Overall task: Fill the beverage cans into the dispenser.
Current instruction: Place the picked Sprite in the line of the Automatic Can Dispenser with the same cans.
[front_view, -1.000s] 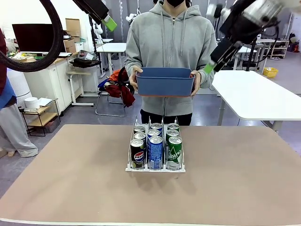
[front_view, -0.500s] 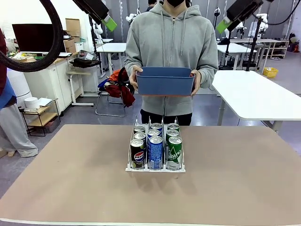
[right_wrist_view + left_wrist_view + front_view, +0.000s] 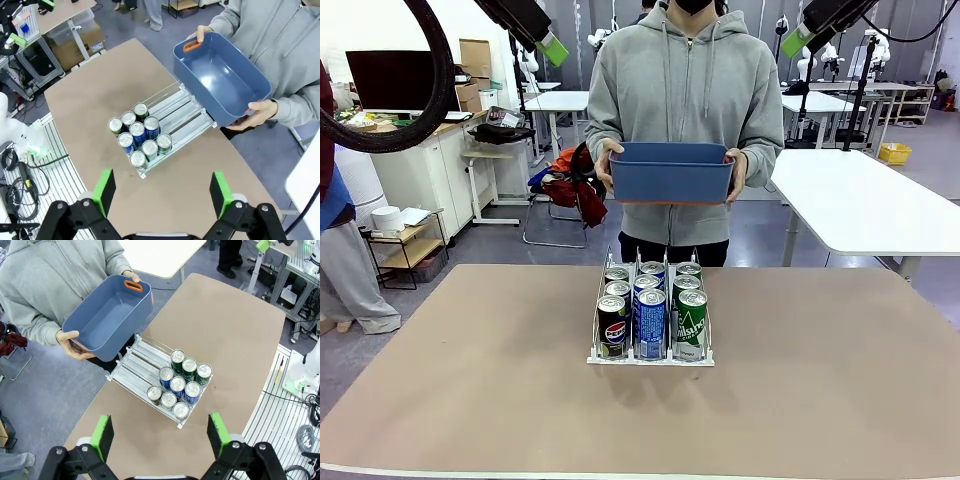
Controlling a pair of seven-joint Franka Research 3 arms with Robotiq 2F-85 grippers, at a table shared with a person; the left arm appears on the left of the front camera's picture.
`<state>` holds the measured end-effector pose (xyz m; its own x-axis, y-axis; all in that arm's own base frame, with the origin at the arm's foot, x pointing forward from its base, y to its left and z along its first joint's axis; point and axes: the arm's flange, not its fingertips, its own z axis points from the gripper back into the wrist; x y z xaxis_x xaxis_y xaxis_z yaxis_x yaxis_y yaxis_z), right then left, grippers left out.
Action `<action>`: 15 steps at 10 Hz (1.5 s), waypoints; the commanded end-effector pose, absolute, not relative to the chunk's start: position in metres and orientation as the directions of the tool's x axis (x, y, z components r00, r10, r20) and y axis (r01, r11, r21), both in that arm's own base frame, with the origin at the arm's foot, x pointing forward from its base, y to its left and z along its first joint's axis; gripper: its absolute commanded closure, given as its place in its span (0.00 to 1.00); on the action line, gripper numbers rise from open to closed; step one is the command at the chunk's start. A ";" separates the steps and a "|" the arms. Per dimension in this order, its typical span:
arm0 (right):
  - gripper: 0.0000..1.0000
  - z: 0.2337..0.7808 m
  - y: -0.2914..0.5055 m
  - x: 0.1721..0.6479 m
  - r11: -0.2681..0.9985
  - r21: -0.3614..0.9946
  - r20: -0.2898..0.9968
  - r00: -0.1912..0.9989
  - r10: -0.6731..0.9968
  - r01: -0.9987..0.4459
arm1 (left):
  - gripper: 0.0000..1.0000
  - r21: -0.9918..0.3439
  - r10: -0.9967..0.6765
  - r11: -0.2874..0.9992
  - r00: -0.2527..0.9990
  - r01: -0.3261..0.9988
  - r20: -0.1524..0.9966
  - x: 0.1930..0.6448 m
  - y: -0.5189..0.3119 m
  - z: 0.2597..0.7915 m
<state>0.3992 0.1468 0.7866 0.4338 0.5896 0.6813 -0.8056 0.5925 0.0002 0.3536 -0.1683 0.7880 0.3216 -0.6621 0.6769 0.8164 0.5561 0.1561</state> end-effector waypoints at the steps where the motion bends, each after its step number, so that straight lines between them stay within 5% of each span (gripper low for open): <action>1: 0.00 0.787 0.146 0.397 0.581 0.011 0.678 0.433 0.593 -0.813 | 0.00 0.145 -0.658 0.551 0.320 0.822 0.682 0.353 -0.166 0.787; 15: 0.00 0.787 0.146 0.397 0.581 0.011 0.678 0.433 0.593 -0.813 | 0.00 0.145 -0.658 0.551 0.320 0.822 0.682 0.353 -0.166 0.787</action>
